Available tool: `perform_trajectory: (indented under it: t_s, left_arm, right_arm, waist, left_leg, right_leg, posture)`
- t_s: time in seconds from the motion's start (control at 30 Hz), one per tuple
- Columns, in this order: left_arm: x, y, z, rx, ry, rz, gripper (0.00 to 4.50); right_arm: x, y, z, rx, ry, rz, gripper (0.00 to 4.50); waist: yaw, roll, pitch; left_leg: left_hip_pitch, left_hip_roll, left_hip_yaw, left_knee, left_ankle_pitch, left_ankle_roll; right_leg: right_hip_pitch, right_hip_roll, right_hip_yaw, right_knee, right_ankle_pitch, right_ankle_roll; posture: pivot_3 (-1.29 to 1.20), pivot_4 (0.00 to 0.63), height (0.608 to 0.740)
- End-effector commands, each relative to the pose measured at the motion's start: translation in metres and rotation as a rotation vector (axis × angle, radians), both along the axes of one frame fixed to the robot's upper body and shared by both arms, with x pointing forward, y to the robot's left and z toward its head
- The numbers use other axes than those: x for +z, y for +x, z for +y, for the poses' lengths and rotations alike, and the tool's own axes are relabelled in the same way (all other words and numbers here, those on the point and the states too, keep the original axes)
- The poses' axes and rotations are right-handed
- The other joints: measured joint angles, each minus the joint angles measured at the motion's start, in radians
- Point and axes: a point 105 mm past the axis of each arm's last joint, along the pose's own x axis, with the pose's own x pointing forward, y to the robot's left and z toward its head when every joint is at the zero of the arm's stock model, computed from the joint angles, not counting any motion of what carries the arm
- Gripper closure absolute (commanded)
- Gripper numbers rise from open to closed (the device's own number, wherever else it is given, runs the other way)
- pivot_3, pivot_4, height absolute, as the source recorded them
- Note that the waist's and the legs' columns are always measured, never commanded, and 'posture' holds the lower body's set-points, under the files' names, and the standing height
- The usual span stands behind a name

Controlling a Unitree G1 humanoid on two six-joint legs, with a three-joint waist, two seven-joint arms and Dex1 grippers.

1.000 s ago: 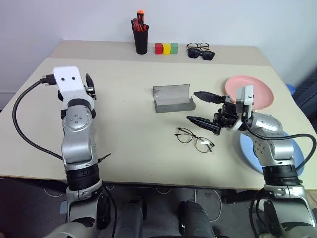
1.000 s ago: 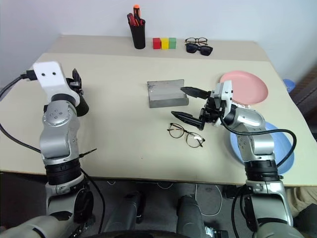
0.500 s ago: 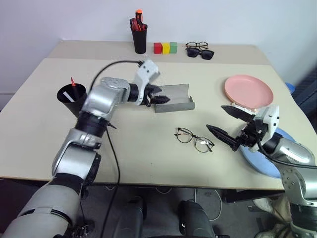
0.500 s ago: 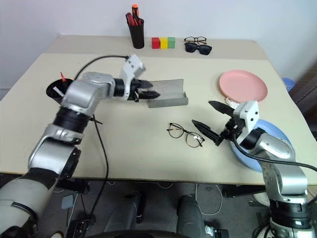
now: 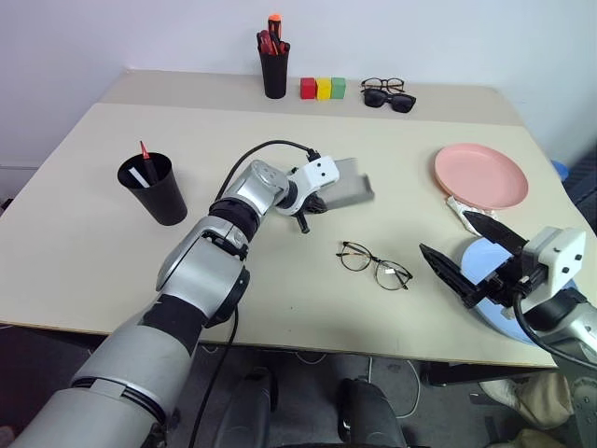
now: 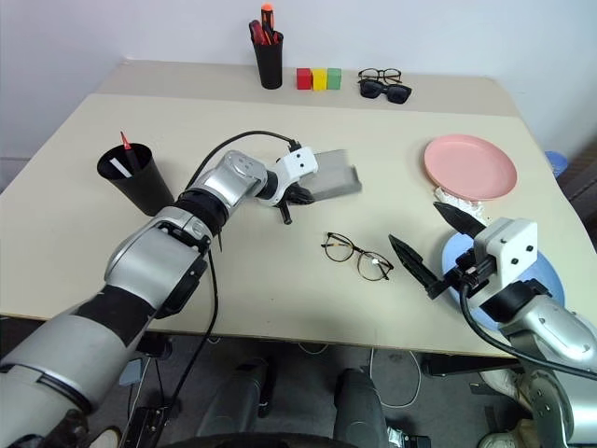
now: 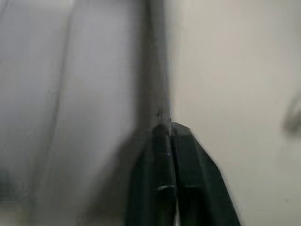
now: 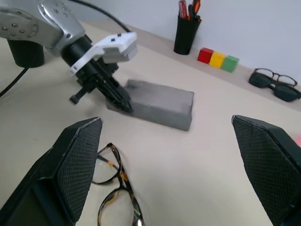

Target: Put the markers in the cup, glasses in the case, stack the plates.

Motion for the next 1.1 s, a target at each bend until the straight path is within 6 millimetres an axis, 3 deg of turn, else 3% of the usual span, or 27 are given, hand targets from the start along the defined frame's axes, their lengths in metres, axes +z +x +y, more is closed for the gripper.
perform_trajectory:
  t_s: [0.03, 0.2, 0.43, 0.57, 0.77, 0.9, 1.1]
  left_arm:
    - [0.012, 0.0, -0.007, -0.027, -0.007, -0.034, 4.48]
    - [0.016, -0.008, -0.001, -0.124, -0.029, 0.01, 4.48]
    - [0.008, -0.03, 0.044, -0.238, 0.029, 0.096, 4.48]
    - [0.008, -0.062, 0.093, -0.182, 0.088, 0.115, 4.48]
    - [0.002, -0.123, 0.118, -0.245, 0.157, 0.218, 4.48]
    - [-0.002, -0.143, 0.111, -0.292, 0.16, 0.243, 4.48]
    - [-0.01, -0.125, 0.059, -0.29, 0.13, 0.189, 4.48]
  right_arm:
    - [0.012, -0.007, 0.001, -0.009, -0.002, -0.058, 0.0]
    - [0.012, -0.003, 0.003, -0.002, -0.007, -0.054, 0.0]
    - [0.008, 0.004, 0.005, 0.03, -0.001, -0.04, 0.0]
    - [0.004, 0.008, 0.007, 0.055, 0.009, -0.033, 0.0]
    - [0.003, 0.015, 0.007, 0.082, 0.009, -0.03, 0.0]
    - [0.003, 0.019, 0.007, 0.095, 0.004, -0.032, 0.0]
    - [0.004, 0.021, 0.005, 0.089, -0.001, -0.042, 0.0]
  waist:
    - [0.001, 0.0, 0.0]
    - [-0.001, 0.0, 0.0]
    - [-0.005, 0.001, 0.0]
    - [-0.029, 0.002, 0.0]
    - [-0.028, 0.003, 0.0]
    - [-0.022, 0.003, 0.0]
    - [-0.02, 0.003, 0.0]
  left_leg:
    - [0.0, 0.0, 0.0, 0.0, 0.0, 0.0]
    - [0.0, 0.0, 0.0, 0.0, 0.0, 0.0]
    - [0.001, 0.001, 0.0, -0.001, 0.0, 0.0]
    - [0.0, 0.001, -0.001, -0.001, 0.0, 0.0]
    - [0.003, 0.002, -0.001, -0.001, 0.0, 0.0]
    - [0.003, 0.002, -0.002, -0.001, 0.0, 0.0]
    - [0.002, 0.001, -0.001, 0.0, 0.0, 0.0]
  right_leg:
    - [0.0, 0.0, 0.0, 0.0, 0.0, 0.001]
    - [0.0, 0.0, 0.0, 0.0, 0.0, 0.0]
    - [-0.001, 0.001, 0.0, 0.001, 0.001, -0.002]
    - [-0.001, 0.001, 0.0, 0.001, 0.001, -0.002]
    - [0.001, 0.001, 0.001, 0.002, -0.001, -0.007]
    - [0.002, 0.0, 0.001, 0.0, -0.001, -0.009]
    - [0.002, 0.001, 0.001, 0.0, -0.002, -0.009]
  posture:
    - [0.0, 0.15, 0.74]
    - [0.0, 0.15, 0.74]
    - [0.0, 0.15, 0.74]
    - [0.0, 0.15, 0.74]
    - [0.0, 0.15, 0.74]
    - [0.0, 0.15, 0.74]
    - [0.0, 0.15, 0.74]
